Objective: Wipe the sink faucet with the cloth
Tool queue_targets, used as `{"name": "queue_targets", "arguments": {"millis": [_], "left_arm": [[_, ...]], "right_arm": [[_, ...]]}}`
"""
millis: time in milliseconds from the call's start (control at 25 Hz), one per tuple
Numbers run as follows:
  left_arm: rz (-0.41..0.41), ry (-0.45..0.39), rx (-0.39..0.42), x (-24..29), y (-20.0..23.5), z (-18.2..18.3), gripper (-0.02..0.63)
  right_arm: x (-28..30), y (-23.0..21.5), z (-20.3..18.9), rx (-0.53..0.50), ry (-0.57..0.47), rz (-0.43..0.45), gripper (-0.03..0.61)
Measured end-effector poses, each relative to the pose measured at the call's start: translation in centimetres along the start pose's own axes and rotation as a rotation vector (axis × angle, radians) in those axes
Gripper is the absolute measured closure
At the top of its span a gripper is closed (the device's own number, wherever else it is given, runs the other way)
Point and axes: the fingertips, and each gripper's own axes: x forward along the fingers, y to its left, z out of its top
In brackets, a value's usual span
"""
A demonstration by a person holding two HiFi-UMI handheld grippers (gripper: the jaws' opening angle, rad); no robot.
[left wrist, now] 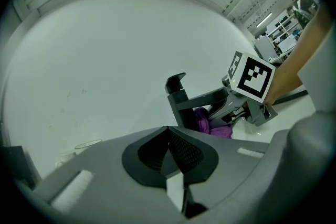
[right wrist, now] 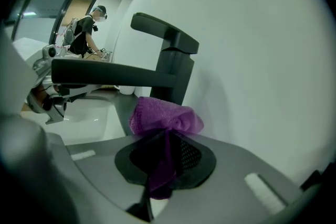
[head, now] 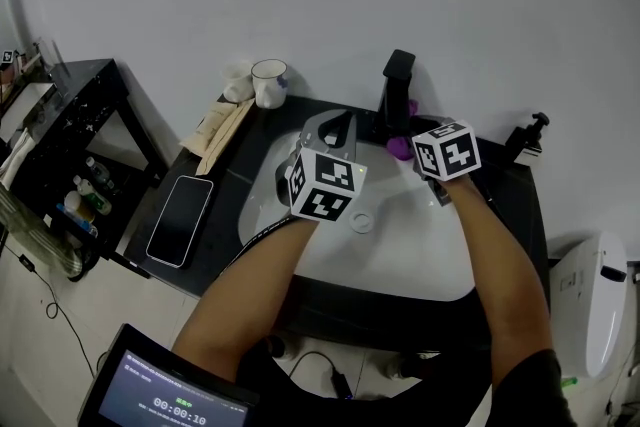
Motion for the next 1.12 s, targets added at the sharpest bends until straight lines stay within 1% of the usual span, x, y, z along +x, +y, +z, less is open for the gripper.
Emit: {"name": "queue_targets", "arguments": {"millis": [120,200,480,640,800,1000,1120], "left_arm": [[-0.001,0.002,0.000,0.0,0.1,-0.1,0.597],[0.001,-0.003,0.001,0.0,0.2,0.2,0.597],[0.010,-0.002,-0.005,0.0,0.4,0.1,0.597],[0.009,-0.001,-0.007,0.0,0.4,0.1,0.597],[0.007,0.000,-0.009,0.0,0.3,0.0,0.597],[0.015,0.001,-0.004,0.0,0.7,0.1,0.597],[0.016,-0.001,-0.001,0.0,0.5,0.2,0.597]], "right_arm": [[0.0,0.0,-0.3,0.013,-0.005,-0.007,0.543],[-0.2,-0.3,-0.1,0.014,-0.010,-0.027,0.543],[-0.3,-0.2,0.3,-0.053,-0.022,-0.056,0.541],[-1.1,-0.8,1.0,-0.095,-0.068,-0.121,0.540],[-2.2,-1.1,1.9,-0.119,-0.110,-0.148,0.540],[-4.7,-2.2,4.2,-0.185,-0.188,-0.234,0.540],[-6.5,-2.7,5.5,-0.226,-0.226,-0.267,0.540]]}}
